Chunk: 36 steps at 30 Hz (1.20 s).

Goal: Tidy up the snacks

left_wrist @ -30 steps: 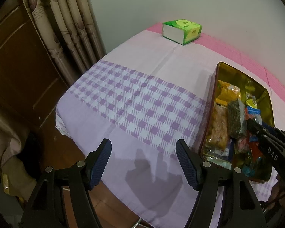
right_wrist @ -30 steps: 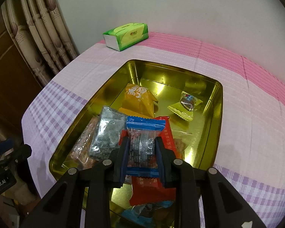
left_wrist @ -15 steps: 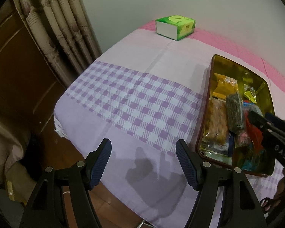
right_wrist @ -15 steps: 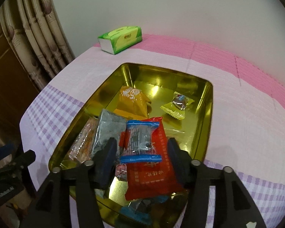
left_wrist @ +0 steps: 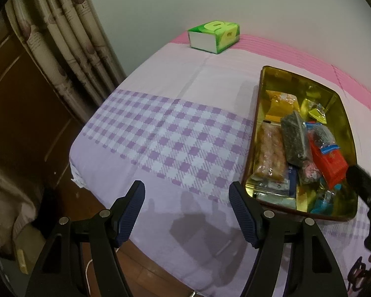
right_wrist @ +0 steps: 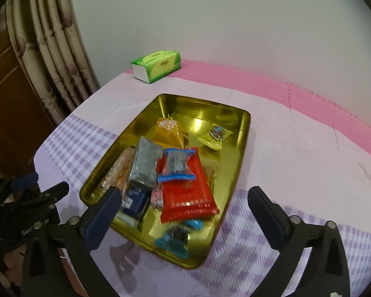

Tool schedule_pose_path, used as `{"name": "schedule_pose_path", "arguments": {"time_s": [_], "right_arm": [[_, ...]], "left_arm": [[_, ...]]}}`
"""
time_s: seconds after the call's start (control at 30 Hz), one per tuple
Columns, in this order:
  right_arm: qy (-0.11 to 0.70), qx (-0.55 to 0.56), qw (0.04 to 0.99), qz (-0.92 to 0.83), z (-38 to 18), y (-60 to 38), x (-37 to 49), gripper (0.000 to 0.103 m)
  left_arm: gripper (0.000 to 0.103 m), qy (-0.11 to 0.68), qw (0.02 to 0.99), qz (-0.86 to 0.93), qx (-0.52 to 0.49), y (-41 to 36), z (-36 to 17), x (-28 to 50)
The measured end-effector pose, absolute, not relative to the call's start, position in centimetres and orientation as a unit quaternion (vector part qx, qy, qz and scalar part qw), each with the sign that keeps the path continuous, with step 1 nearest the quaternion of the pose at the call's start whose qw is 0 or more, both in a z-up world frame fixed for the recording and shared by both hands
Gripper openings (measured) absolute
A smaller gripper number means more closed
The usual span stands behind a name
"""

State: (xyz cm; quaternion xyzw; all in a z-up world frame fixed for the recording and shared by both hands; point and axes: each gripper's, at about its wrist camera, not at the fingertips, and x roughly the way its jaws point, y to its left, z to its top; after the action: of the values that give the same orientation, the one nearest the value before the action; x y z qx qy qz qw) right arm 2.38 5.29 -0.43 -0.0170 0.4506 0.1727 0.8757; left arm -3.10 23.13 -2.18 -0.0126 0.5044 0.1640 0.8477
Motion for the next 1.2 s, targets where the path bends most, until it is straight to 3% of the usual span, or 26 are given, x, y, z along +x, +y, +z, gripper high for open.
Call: {"name": "schedule_pose_path", "arguments": {"time_s": [1.2], "right_arm": [[0.479,-0.045,0.862,0.160,-3.1,5.4,-0.3,0.102]], "left_arm": [[0.071,0.507,0.850,0.142,0.016,21.1,-2.4,-3.2]]}}
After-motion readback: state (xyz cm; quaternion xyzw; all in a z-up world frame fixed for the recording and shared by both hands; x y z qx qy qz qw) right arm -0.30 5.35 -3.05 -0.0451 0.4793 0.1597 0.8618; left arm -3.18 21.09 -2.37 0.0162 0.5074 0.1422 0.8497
